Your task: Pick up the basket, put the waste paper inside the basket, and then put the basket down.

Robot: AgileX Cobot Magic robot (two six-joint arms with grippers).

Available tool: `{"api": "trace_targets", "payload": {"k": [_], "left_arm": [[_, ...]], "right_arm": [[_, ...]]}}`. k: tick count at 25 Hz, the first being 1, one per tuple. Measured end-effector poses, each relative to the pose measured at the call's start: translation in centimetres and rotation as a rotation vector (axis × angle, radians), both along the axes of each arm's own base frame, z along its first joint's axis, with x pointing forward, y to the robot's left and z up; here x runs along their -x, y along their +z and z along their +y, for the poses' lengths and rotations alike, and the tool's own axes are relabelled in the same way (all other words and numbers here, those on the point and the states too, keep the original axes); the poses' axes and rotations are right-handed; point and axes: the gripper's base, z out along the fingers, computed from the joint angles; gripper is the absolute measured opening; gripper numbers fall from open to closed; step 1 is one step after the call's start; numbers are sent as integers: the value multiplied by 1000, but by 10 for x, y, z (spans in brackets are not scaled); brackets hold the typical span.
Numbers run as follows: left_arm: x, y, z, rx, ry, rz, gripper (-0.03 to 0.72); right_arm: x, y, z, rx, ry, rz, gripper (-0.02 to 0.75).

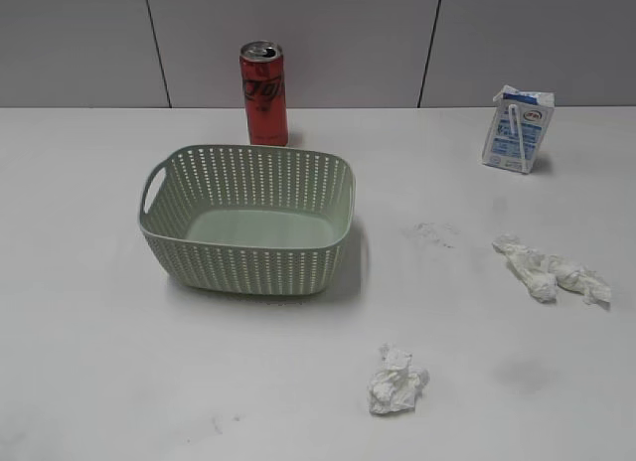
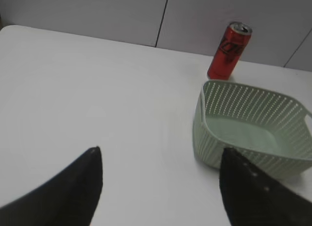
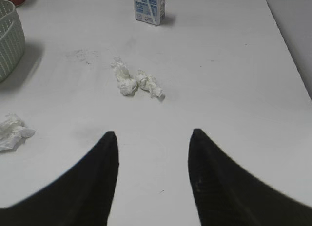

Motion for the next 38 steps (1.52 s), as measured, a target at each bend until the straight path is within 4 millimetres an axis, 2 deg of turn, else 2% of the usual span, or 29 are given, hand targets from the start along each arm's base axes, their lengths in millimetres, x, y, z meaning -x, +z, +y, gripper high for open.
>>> {"api": "trace_targets", "payload": {"k": [6, 11, 16, 21, 26, 31, 35, 38], "left_arm": [[-81, 12, -7, -45, -57, 101, 570], [-169, 12, -36, -80, -165, 280, 565], [-249, -22, -81, -110, -277, 555, 546], [-304, -63, -112, -156, -308, 756, 545], [-332, -99, -133, -236, -341, 859, 545], [-340, -138, -133, -308, -291, 953, 544], [-341, -146, -133, -312, -281, 963, 531], [-342, -146, -135, -288, -278, 962, 455]], "right_arm": [[0, 0, 0, 0, 0, 0, 357], [0, 0, 0, 0, 0, 0, 356], [0, 0, 0, 0, 0, 0, 356], [0, 0, 0, 0, 0, 0, 356], [0, 0, 0, 1, 0, 0, 356], [0, 0, 0, 0, 0, 0, 356], [0, 0, 0, 0, 0, 0, 355], [0, 0, 0, 0, 0, 0, 355]]}}
